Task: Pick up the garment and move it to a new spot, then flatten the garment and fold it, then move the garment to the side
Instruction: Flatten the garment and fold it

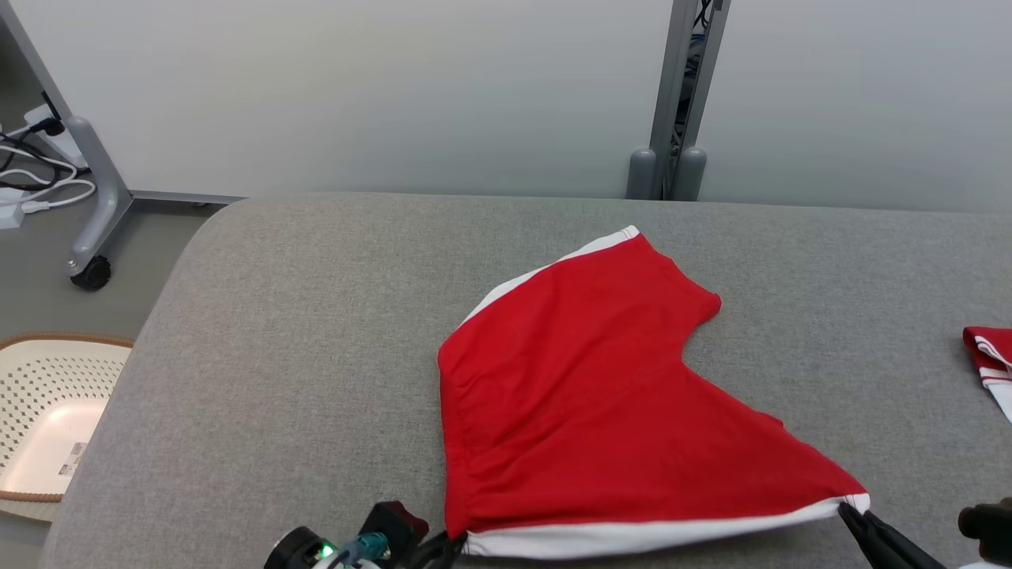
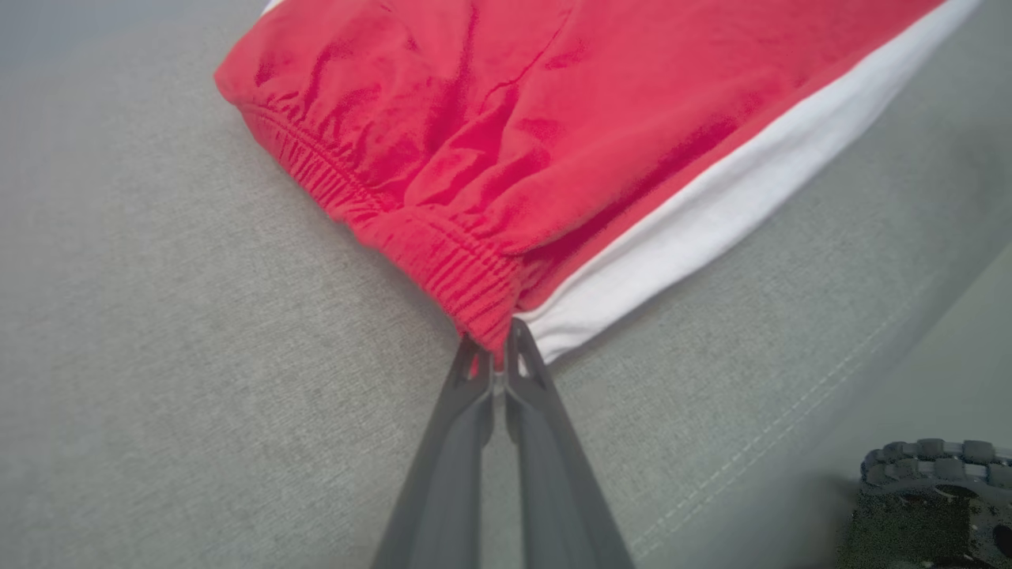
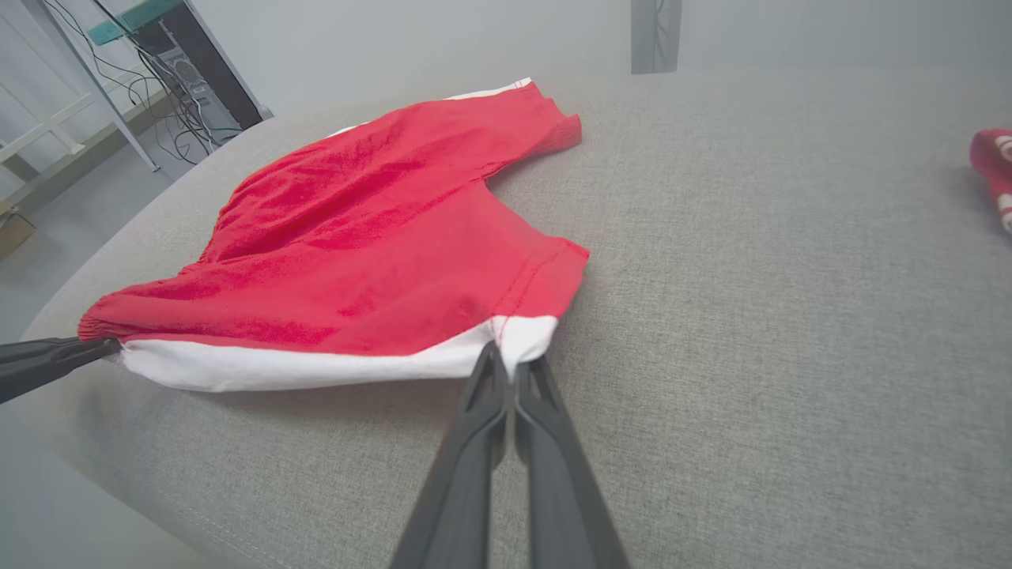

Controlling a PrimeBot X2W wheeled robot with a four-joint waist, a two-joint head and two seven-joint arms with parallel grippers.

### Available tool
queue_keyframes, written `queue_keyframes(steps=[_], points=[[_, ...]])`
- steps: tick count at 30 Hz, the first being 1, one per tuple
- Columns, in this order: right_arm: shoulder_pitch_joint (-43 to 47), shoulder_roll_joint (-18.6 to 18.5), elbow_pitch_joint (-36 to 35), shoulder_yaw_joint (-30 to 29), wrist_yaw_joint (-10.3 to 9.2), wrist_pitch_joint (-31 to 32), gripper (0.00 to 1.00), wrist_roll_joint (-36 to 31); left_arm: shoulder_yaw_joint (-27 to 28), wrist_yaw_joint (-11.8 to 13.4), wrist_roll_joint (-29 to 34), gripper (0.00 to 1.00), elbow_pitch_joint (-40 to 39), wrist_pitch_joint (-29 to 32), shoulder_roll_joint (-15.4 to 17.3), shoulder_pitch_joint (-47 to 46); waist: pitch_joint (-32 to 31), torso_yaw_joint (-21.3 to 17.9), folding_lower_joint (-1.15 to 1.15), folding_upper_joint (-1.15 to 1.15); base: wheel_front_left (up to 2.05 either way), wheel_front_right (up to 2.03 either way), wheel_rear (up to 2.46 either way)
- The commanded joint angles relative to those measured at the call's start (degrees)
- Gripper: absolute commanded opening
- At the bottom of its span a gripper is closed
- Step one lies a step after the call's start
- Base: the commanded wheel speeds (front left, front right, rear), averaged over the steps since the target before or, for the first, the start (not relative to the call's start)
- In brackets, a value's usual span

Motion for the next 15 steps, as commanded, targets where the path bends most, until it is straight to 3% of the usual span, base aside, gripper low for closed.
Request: queue_keyframes(steps=[1,15], points=[[0.92,-0.29,-0.74,-0.58,-0.02,0.53,0.0,0.23,-0.18,0.48,0.48,0.0,-0.68,0.32,0.31,0.78,-0.2,0.07,0.0,0.0,0.0,0.0,0.0],[8.0,-0.65,-7.63,-7.31,-0.02,4.89,0.0,0.65,-0.39,3.65,2.26,0.0,-11.49,2.45,2.66,4.08,-0.71,2.5,0.0,0.0,0.0,0.0,0.0]])
